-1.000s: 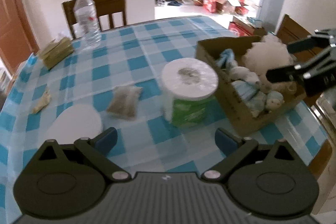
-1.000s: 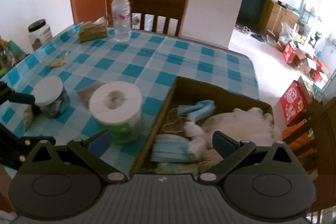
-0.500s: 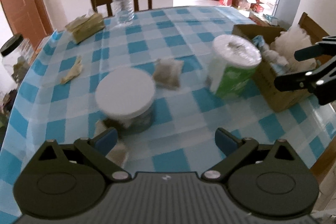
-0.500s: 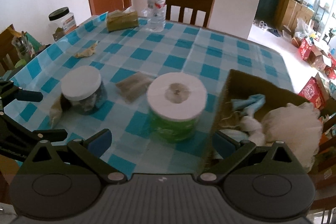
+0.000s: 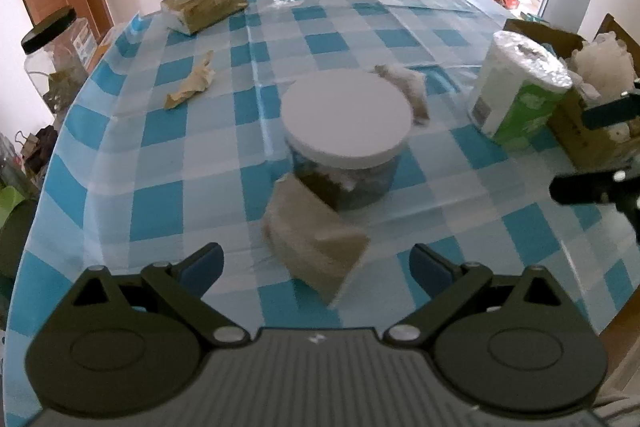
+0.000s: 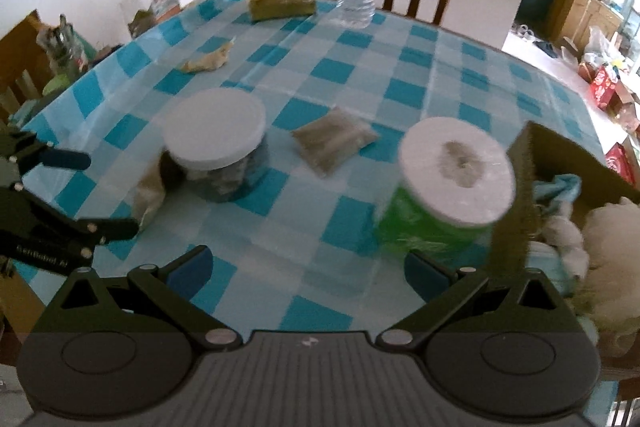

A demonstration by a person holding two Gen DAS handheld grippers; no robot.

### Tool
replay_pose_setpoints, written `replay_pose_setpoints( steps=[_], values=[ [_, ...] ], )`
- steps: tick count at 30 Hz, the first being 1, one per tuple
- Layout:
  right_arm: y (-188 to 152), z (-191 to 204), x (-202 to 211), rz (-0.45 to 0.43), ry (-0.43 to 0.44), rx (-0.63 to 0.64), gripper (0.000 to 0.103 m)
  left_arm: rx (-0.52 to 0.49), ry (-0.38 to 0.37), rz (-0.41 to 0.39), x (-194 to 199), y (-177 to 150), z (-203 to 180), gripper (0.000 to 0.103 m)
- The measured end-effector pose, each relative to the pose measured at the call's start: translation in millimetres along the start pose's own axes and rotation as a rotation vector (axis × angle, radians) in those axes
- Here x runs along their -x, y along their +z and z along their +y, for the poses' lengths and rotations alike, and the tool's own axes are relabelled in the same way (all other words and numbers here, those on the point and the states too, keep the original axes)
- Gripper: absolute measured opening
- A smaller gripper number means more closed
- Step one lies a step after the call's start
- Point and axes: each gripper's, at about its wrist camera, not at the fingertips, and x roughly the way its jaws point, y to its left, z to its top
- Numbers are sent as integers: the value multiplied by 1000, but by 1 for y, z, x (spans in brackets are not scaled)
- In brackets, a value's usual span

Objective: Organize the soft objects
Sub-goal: 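Grasp the tan crumpled tissue beside the jar with the left tool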

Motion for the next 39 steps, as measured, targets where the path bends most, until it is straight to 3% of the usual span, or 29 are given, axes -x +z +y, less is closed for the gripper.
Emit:
replay_pose_setpoints(
  steps=[9,17,20,27,29,39],
  values=[
    [4,21,-18,42,16,49,103,-1,-19,27,-19,2,11,99],
    [3,19,-28,30,84,138,103,-2,-23,34,-32,14,0,96],
    [1,15,-30,29,116,156,103,-7,9,52,-38,16,-6,86],
    [-2,7,-33,21,169,195,103,13,33,91,-44,13,-10,50],
    [-3,6,-35,29,181,194,103,12,33,86,-41,10,-12,45],
    [-4,23,-46,64,171,188,103,-16,-73,95,-29,-1,-17,42]
  ],
)
